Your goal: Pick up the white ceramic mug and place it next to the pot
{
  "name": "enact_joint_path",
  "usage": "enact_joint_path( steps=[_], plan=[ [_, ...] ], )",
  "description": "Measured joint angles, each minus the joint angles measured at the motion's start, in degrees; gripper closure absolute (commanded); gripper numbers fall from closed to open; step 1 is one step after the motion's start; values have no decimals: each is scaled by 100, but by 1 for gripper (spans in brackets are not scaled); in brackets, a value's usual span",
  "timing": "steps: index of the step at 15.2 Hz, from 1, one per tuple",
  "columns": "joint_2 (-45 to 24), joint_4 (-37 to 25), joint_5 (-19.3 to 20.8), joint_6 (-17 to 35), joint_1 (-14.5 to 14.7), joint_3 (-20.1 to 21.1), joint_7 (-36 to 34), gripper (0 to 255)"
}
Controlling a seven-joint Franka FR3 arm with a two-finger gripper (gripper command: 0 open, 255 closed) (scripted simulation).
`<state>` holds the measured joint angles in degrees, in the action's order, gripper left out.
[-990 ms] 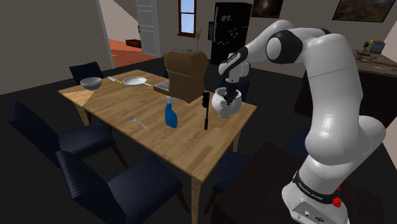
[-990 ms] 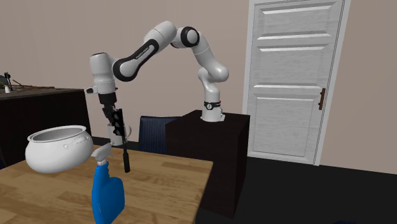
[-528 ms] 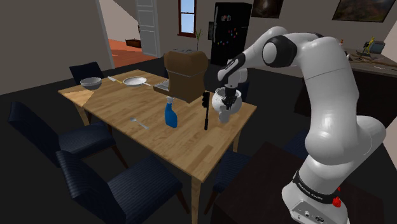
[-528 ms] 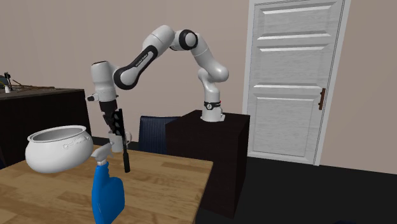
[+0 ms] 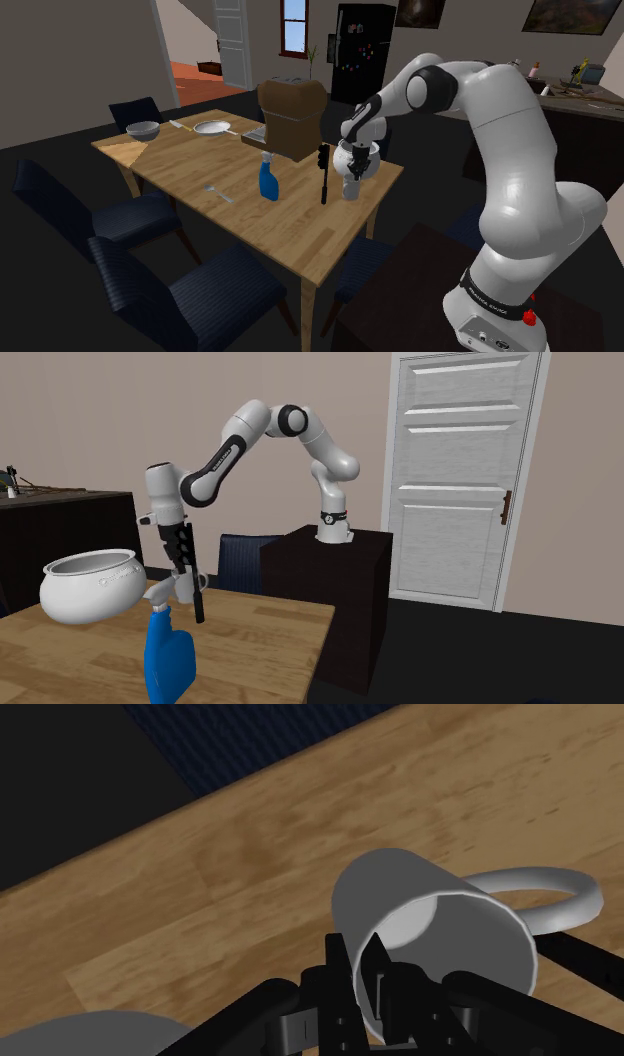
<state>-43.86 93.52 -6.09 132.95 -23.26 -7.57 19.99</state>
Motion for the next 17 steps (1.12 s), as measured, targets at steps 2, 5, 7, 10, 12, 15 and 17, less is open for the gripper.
enact_joint_path(
  steps=[2, 5, 7, 10, 12, 15, 17],
  plan=[
    [-31, 1, -4, 34, -1, 4, -1, 255],
    [-43, -6, -6, 42, -4, 5, 2, 255],
    [-44, -6, -6, 43, -4, 5, 3, 0],
    [-44, -7, -6, 43, -4, 5, 3, 0],
    [-45, -7, -6, 43, -4, 5, 3, 0],
    [112, 2, 13, -102, -5, -16, 9, 0],
    [331, -1, 42, -319, 28, -38, -25, 0]
  ],
)
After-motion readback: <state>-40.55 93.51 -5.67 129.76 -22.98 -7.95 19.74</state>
